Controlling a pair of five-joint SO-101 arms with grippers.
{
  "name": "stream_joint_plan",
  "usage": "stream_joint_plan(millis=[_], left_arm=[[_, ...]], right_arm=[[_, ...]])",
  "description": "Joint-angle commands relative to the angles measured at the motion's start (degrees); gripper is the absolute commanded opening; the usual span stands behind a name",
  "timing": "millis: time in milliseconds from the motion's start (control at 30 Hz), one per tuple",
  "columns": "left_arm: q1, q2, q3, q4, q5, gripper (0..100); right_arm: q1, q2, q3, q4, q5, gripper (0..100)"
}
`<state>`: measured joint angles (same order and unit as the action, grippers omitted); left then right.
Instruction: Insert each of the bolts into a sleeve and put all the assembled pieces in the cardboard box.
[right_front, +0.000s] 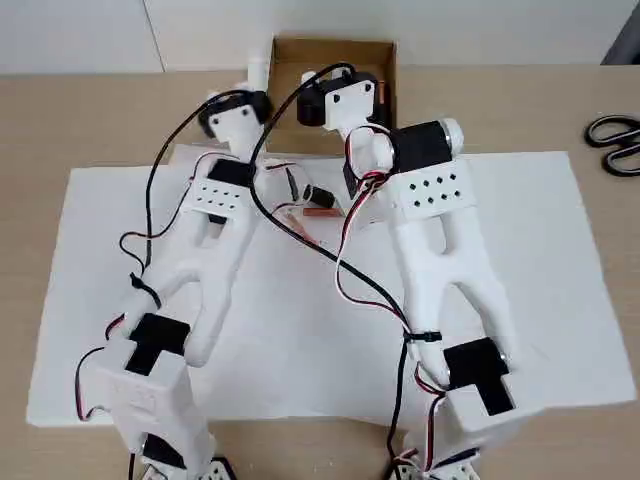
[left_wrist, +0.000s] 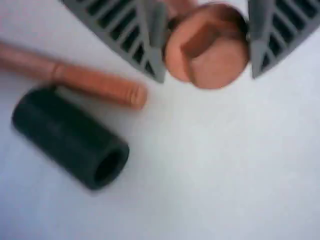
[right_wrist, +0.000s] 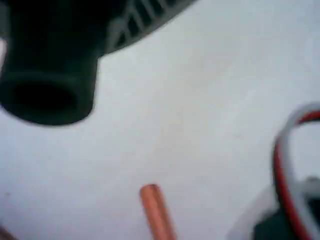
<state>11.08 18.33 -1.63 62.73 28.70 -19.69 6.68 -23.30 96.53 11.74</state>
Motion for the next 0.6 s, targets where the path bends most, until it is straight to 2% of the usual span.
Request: stream_joint_plan(millis=[0,67,267,400,567], left_arm=[[-2.5,-0.9,-3.4,2.2,-17.8,1],[-4.6,-0.5,-3.3,2.3,-25.2,1],[-8.6,-0.5,-3.2,3.5,-35.7,2],[-9.8,-0.4,-3.1,5.2,-36.1,12],[-10.1,-0.6,-3.1,5.4,-35.1,13]], right_arm=[[0.2,-3.4,-0.3,-0.2,-0.1,0.4],[0.2,-3.4,-0.3,-0.2,-0.1,0.4],[0.2,-3.4,-0.3,-0.2,-0.1,0.4],[0.2,-3.4,-0.3,-0.2,-0.1,0.4],[0.2,-3.4,-0.3,-0.2,-0.1,0.4]])
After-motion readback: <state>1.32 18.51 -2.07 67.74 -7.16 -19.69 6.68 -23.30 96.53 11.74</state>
